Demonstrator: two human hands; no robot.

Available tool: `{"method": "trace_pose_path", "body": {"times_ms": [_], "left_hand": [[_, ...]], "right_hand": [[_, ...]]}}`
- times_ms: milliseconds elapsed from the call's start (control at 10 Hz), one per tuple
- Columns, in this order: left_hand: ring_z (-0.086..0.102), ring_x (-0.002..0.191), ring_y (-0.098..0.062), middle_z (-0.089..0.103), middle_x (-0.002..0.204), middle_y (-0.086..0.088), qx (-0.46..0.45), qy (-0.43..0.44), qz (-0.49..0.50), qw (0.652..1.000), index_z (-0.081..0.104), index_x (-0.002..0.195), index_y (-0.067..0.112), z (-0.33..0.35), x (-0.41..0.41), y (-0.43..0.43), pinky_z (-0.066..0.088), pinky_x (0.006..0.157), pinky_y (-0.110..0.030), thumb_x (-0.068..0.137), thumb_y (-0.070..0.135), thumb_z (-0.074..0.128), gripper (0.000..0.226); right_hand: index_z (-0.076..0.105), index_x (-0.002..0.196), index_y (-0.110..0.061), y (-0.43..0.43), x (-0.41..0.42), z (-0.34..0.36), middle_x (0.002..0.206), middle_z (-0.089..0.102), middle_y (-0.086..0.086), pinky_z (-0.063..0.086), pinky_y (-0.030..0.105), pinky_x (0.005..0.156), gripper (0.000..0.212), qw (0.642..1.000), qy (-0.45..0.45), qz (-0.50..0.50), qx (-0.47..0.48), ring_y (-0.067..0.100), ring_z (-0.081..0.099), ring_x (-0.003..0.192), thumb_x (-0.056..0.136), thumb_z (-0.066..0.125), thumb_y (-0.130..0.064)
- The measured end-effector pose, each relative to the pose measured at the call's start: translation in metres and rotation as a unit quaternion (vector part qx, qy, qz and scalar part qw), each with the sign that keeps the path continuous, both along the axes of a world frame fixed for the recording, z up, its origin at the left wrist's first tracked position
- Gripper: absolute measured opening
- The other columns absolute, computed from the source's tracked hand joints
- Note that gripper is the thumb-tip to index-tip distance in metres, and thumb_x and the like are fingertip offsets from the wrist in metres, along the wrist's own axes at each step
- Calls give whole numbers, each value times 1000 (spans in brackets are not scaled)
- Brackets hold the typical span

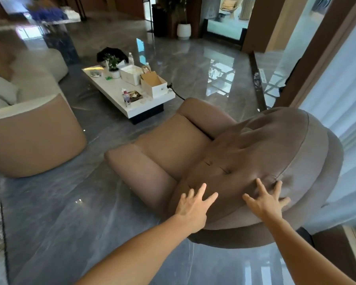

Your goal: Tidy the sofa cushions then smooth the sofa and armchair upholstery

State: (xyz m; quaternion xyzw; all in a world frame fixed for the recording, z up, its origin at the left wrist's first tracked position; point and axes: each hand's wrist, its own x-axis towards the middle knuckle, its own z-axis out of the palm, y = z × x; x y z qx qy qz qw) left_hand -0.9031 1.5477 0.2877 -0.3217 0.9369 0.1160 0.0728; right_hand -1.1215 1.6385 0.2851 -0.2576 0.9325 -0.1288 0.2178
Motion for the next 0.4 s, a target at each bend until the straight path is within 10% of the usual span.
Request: {"method": "trace_pose_path", "body": {"times_ms": [400], "left_hand": [[44,117,-38,37,143,-12,-20,31,114,993,41,131,19,27,134,-109,43,94,-52,87,30,51,47]], "right_hand": [[45,143,-33,-53,52,0,165,0,9,7,51,121,61,993,-53,-22,99,36,6,148,89,44,-63]]}}
